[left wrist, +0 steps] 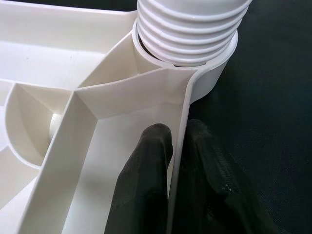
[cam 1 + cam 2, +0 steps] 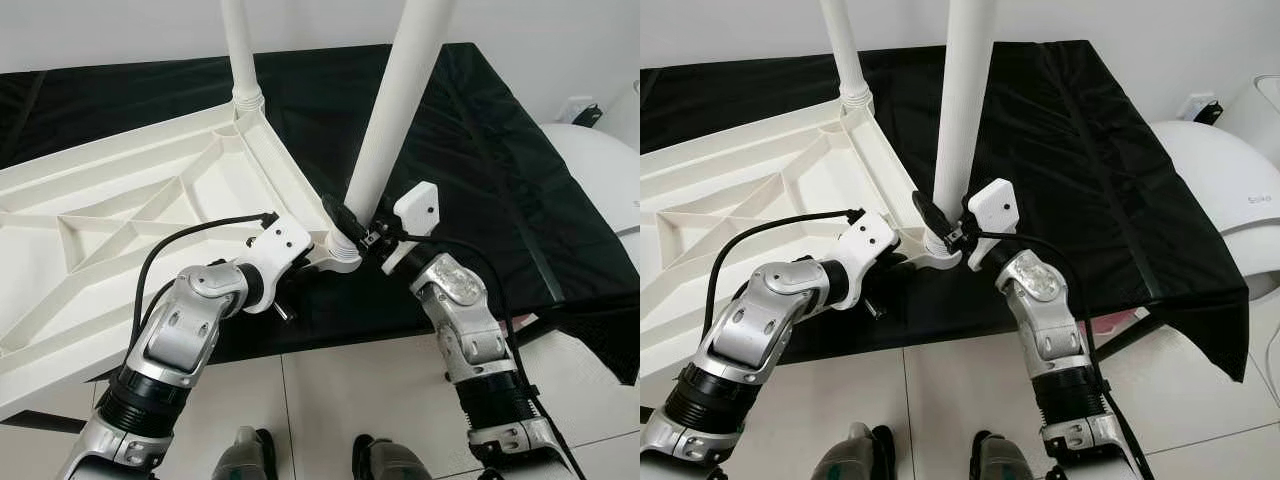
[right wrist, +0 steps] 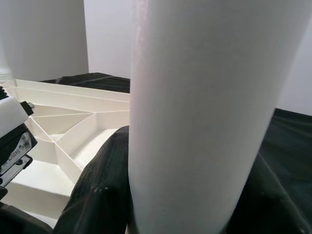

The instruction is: Building children table

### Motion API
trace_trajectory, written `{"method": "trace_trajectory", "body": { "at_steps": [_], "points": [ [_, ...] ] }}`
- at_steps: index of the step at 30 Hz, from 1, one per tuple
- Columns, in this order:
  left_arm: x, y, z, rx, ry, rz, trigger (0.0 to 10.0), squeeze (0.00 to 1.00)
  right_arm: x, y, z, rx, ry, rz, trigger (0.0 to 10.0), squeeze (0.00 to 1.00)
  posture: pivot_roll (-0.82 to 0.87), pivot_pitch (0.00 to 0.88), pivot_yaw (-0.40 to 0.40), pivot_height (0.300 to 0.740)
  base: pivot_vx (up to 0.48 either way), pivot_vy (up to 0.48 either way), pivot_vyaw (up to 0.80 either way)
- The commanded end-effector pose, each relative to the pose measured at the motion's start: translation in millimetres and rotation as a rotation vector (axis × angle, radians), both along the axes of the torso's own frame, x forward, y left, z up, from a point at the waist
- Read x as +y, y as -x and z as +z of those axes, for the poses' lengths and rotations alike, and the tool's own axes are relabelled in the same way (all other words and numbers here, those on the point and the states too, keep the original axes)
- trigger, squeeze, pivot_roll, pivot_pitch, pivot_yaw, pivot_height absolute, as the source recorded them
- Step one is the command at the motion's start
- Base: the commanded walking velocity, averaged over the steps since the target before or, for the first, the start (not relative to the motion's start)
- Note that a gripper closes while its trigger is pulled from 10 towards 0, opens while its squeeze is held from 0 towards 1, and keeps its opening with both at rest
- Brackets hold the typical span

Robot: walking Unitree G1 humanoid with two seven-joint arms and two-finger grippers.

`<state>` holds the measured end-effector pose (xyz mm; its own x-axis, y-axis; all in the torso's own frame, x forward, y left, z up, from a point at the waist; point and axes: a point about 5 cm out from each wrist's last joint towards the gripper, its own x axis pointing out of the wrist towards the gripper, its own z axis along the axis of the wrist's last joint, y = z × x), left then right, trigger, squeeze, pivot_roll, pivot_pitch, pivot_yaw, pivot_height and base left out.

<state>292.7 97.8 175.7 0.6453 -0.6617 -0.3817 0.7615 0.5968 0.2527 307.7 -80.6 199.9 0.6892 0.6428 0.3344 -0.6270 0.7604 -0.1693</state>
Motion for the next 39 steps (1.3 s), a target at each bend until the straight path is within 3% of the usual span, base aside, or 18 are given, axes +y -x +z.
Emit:
{"method": "trace_trajectory", "body": {
  "at_steps": [1,39],
  "points": [
    [-3.8,-3.6,15.4,-0.084,0.027,0.026,10.0,0.0,13.0,5.4,-15.7,0.069,0.03,0.04,10.0,0.0,-0.08,0.177,0.004,0.74,0.0,0.0,0.0],
    [-5.1,-3.8,16.3,-0.085,0.03,0.018,10.0,0.0,9.9,6.4,-16.9,0.073,-0.049,-0.274,10.0,0.0,-0.09,0.184,0.008,0.74,0.0,0.0,0.0]
  ]
}}
